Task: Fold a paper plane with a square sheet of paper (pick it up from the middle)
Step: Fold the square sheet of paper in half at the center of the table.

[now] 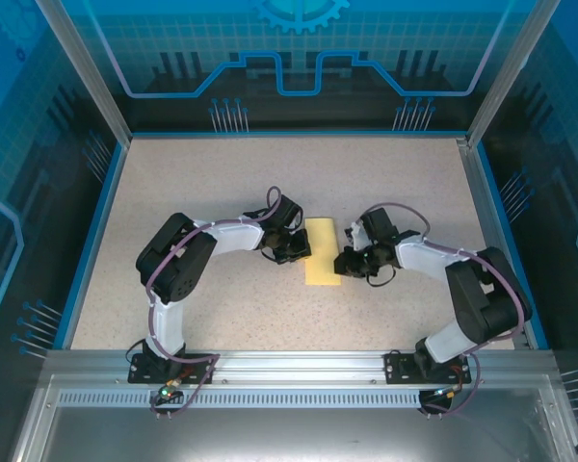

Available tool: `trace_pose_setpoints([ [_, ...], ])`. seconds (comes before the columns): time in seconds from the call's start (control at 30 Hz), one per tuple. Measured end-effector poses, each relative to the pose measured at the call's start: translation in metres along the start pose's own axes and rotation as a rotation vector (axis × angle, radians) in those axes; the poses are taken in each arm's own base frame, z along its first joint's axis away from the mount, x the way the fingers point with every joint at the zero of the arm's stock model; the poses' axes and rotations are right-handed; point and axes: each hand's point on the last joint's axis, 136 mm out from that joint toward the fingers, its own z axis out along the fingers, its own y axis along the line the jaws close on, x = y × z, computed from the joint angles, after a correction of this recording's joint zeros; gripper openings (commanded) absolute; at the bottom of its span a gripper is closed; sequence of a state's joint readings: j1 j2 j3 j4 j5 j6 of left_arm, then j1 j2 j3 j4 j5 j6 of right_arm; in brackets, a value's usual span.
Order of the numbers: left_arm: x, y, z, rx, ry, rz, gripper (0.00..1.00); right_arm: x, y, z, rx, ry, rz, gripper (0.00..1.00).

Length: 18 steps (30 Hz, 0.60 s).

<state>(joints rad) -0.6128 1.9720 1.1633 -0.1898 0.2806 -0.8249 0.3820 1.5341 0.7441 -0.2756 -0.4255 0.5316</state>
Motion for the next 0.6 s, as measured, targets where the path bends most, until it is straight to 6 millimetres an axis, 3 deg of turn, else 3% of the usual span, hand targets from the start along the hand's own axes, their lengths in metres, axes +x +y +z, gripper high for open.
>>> trace_pose_setpoints([
  [0.13, 0.000, 0.000, 0.000, -0.003, -0.001, 0.013, 0.00, -0.037, 0.021, -0.008, -0.027, -0.083, -0.037, 0.15],
  [0.23, 0.000, 0.000, 0.000, -0.007, -0.001, 0.016, 0.00, -0.053, 0.022, 0.002, -0.031, -0.097, -0.027, 0.15],
  [0.4, 0.000, 0.001, 0.000, -0.013, -0.002, 0.016, 0.00, -0.059, 0.009, 0.028, -0.017, -0.053, 0.017, 0.14],
  [0.6, 0.000, 0.001, 0.000, -0.015, -0.003, 0.016, 0.00, -0.062, 0.001, 0.040, -0.006, -0.036, 0.038, 0.13],
])
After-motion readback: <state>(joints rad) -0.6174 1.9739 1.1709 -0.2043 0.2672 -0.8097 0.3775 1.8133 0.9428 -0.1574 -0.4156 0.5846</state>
